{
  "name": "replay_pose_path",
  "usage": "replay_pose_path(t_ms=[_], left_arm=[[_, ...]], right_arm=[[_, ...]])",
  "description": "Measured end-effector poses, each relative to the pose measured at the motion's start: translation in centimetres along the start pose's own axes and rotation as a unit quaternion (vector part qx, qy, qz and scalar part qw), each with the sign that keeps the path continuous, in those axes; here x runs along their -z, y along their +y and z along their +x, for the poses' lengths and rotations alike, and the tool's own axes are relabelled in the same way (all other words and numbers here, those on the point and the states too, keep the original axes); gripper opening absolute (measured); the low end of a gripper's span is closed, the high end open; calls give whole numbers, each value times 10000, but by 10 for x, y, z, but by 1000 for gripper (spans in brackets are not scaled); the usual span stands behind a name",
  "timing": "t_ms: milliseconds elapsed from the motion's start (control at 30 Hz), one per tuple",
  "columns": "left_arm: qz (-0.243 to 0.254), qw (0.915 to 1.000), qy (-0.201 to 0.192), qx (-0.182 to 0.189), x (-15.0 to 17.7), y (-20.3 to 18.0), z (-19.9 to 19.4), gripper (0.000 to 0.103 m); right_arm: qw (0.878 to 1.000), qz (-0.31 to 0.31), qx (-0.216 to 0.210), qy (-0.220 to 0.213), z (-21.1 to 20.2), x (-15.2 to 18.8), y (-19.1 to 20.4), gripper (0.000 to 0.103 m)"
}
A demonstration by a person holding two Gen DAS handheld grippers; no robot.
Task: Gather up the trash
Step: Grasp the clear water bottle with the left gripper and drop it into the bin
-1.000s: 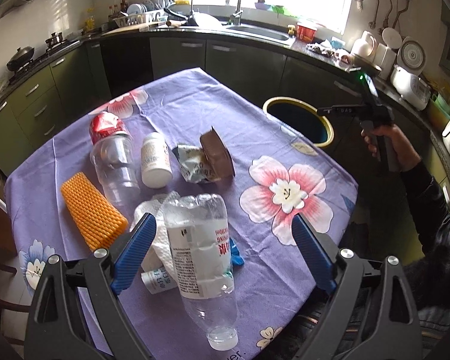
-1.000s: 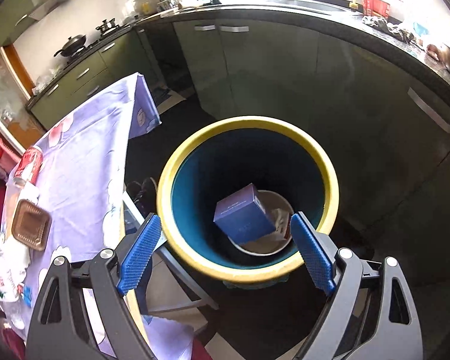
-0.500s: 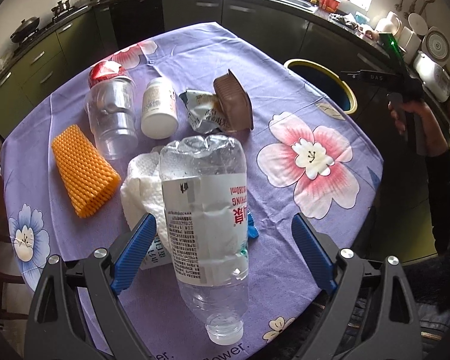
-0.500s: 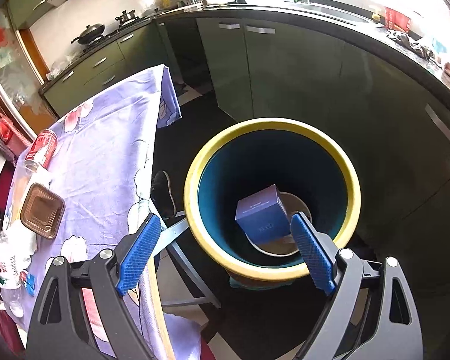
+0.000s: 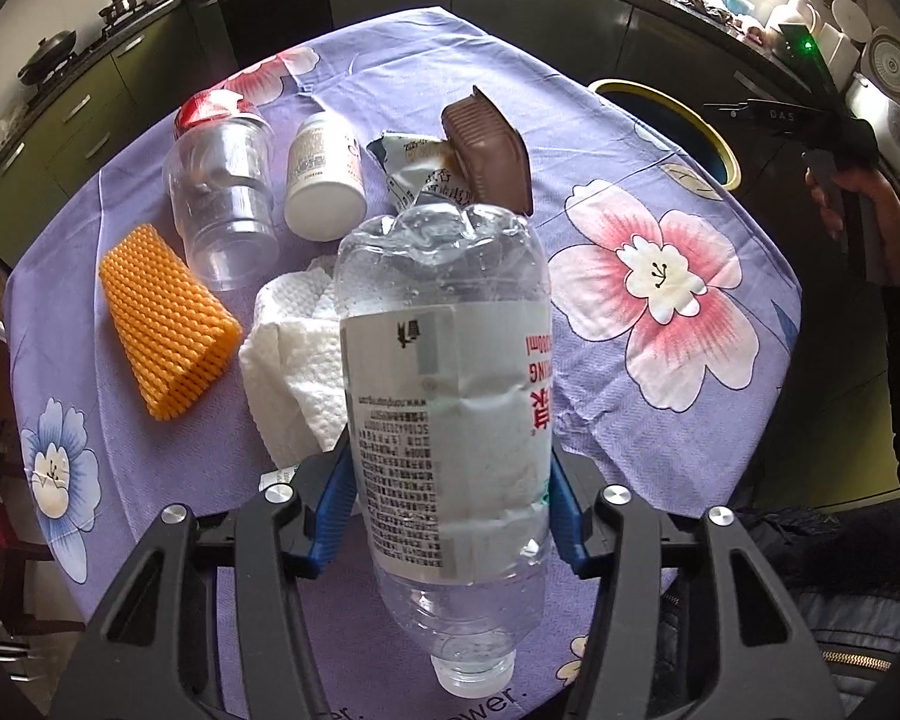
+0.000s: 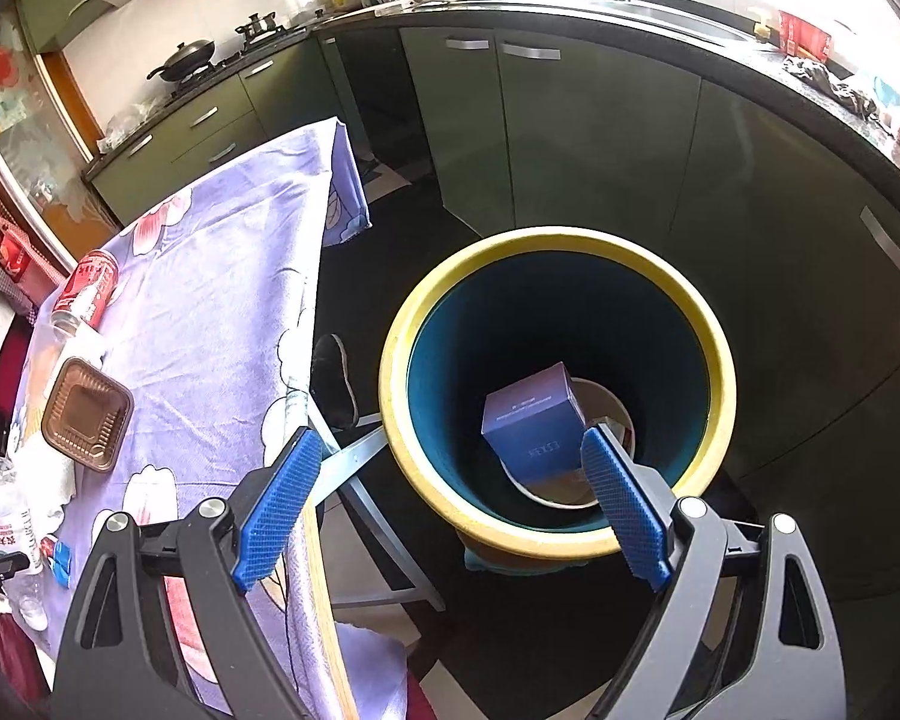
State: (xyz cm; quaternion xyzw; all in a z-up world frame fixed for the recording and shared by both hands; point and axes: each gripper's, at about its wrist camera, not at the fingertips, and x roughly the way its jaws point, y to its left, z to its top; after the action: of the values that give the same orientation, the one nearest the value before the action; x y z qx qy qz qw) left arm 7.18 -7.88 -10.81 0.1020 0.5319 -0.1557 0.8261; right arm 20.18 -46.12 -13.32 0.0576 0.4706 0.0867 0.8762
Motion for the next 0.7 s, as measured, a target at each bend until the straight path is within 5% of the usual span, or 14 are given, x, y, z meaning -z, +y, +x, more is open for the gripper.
replay_pose_path(t_ms=[700], left_arm=[[215, 9979, -604, 50, -13, -10, -48, 51]], right_arm=[[9999, 39, -133, -25, -3, 5, 0, 87]])
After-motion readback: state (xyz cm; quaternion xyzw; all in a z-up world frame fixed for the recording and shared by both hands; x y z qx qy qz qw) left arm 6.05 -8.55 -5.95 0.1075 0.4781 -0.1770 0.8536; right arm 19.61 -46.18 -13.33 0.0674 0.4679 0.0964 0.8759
